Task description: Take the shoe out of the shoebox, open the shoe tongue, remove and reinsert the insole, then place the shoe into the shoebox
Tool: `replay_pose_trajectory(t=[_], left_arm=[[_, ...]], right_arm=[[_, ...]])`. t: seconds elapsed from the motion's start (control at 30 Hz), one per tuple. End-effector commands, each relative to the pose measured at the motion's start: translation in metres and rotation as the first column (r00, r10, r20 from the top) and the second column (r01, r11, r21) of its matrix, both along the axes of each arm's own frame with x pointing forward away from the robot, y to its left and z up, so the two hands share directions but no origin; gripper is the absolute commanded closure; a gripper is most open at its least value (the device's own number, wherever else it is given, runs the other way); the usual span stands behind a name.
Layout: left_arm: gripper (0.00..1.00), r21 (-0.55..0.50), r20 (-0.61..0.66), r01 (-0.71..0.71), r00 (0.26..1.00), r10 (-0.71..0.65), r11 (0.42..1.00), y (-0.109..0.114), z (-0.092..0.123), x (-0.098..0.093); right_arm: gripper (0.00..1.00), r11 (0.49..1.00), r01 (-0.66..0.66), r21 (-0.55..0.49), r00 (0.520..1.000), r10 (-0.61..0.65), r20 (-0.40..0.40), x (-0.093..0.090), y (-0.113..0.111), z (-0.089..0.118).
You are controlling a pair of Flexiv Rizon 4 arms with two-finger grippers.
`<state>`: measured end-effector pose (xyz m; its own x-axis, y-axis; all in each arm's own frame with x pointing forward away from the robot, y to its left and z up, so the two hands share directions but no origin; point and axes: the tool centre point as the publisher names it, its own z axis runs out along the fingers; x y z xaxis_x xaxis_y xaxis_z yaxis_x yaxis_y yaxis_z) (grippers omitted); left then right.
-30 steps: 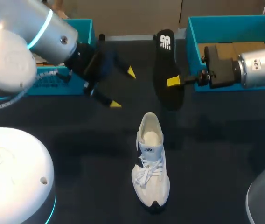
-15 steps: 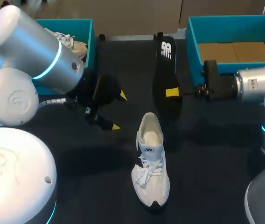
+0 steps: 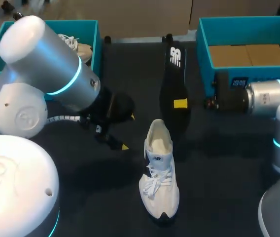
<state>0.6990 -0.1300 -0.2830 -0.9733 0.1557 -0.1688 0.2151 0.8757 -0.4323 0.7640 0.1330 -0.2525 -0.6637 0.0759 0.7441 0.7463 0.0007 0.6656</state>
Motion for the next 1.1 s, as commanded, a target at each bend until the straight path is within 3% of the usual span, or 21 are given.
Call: replay_pose_trajectory(t=[0.03, 0.37, 0.7, 0.77, 1.1], left_arm=[[0.00, 0.023, -0.015, -0.012, 1.000, 0.013, 1.000, -0.010, -0.018, 0.008], [0.00, -0.003, -0.119, -0.072, 0.990, 0.071, 0.997, -0.012, -0.051, 0.028], [0.00, -0.003, -0.119, -0.072, 0.990, 0.071, 0.997, -0.012, -0.051, 0.028], [0.00, -0.041, -0.149, -0.040, 0.988, 0.034, 0.998, -0.016, -0.057, 0.027], [0.00, 0.012, -0.139, 0.003, 0.990, -0.001, 1.000, -0.026, -0.075, 0.028]], right_arm=[[1.00, 0.999, -0.009, 0.032, 1.000, 0.009, 0.015, 0.004, 0.009, -0.016], [1.00, 0.999, 0.015, 0.038, 0.999, -0.016, 0.033, 0.005, 0.013, -0.027], [1.00, 0.999, 0.015, 0.038, 0.999, -0.016, 0.033, 0.005, 0.013, -0.027], [1.00, 0.999, 0.007, 0.039, 0.999, -0.008, 0.031, 0.006, 0.017, -0.028], [1.00, 0.999, -0.008, 0.043, 0.999, 0.006, 0.049, 0.008, 0.034, -0.039]])
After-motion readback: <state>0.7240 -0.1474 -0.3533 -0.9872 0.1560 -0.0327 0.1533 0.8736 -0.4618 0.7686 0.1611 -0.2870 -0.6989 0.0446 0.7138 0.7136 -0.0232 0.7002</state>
